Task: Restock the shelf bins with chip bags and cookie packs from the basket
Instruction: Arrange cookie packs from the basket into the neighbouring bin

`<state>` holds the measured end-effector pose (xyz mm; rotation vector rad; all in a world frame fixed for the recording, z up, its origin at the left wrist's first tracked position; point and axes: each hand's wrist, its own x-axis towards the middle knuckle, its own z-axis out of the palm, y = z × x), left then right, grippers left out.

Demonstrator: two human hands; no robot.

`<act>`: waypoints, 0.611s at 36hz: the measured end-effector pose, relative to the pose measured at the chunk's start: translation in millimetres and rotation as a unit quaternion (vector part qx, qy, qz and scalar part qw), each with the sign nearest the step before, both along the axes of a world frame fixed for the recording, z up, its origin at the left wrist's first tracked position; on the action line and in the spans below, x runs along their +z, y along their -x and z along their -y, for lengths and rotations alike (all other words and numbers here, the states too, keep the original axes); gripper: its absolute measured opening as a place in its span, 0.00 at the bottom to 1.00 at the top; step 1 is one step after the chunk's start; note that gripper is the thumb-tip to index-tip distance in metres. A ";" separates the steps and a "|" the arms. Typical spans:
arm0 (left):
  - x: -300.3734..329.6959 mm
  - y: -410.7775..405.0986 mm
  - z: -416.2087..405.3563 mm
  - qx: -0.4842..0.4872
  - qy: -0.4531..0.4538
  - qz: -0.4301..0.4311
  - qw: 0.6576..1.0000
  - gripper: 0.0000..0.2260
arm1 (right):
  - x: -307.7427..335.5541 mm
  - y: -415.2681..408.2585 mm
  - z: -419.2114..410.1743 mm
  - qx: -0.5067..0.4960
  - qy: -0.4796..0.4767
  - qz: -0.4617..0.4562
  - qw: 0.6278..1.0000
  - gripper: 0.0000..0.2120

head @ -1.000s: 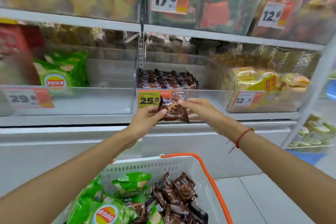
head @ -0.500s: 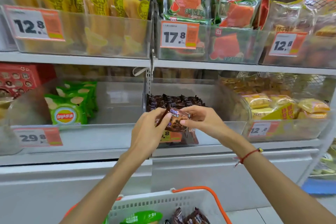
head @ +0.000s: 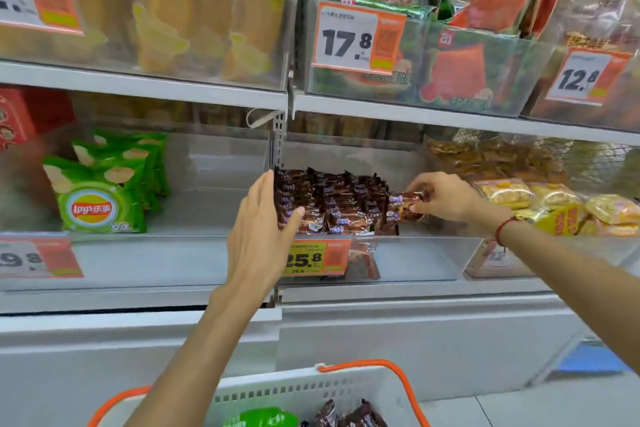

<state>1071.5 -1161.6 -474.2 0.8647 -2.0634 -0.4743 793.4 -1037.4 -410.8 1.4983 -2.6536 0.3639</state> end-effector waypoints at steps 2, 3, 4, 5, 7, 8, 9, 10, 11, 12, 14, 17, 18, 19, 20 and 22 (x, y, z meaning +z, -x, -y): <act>-5.7 4.2 3.0 0.009 0.005 0.004 1.000 0.31 | -7.2 6.4 9.2 0.017 -0.060 0.019 0.998 0.13; -7.7 5.5 3.7 0.015 0.004 -0.002 1.000 0.33 | -11.0 7.4 14.2 0.024 -0.079 0.031 0.996 0.13; -9.1 6.3 4.3 0.020 0.003 -0.011 1.000 0.34 | -15.0 7.8 19.6 0.029 -0.090 0.034 0.995 0.14; -9.1 6.4 4.1 0.023 0.005 -0.020 1.000 0.35 | -19.5 8.4 24.8 0.031 -0.095 0.026 0.995 0.15; -9.9 6.2 4.6 0.027 0.016 -0.025 0.999 0.36 | -26.2 8.4 32.7 0.031 -0.095 -0.007 0.995 0.16; -10.3 5.8 5.1 0.028 0.021 -0.025 0.999 0.37 | -28.0 7.8 35.0 0.033 -0.095 -0.031 0.994 0.16; -10.8 5.6 5.8 0.030 0.025 -0.025 0.999 0.37 | -29.2 7.1 36.4 0.038 -0.097 -0.058 0.993 0.17; -11.2 5.7 6.1 0.031 0.028 -0.026 0.999 0.37 | -29.7 6.1 37.2 0.048 -0.100 -0.086 0.990 0.17; -11.7 5.9 6.4 0.033 0.032 -0.028 0.999 0.37 | -29.7 5.0 37.9 0.061 -0.102 -0.110 0.987 0.17; -12.0 6.0 6.2 0.036 0.037 -0.028 0.998 0.37 | -29.0 4.1 38.5 0.077 -0.103 -0.126 0.984 0.17; -12.1 6.5 6.2 0.043 0.043 -0.027 0.998 0.37 | -27.0 1.5 39.8 0.103 -0.105 -0.141 0.979 0.17; -12.3 6.5 6.7 0.044 0.044 -0.029 0.998 0.37 | -26.7 -2.5 44.2 0.118 -0.099 -0.147 0.977 0.15; -12.4 6.2 6.7 0.043 0.044 -0.031 0.998 0.36 | -28.1 -3.0 46.0 0.118 -0.094 -0.142 0.978 0.15; -12.4 6.1 6.7 0.043 0.044 -0.033 0.998 0.36 | -29.7 -3.8 47.5 0.115 -0.091 -0.133 0.980 0.15; -12.4 6.1 6.7 0.042 0.044 -0.033 0.998 0.36 | -31.8 -4.2 48.8 0.110 -0.089 -0.125 0.982 0.15; -11.9 6.1 6.6 0.044 0.043 -0.032 0.998 0.36 | -35.4 -5.4 50.8 0.100 -0.092 -0.115 0.984 0.15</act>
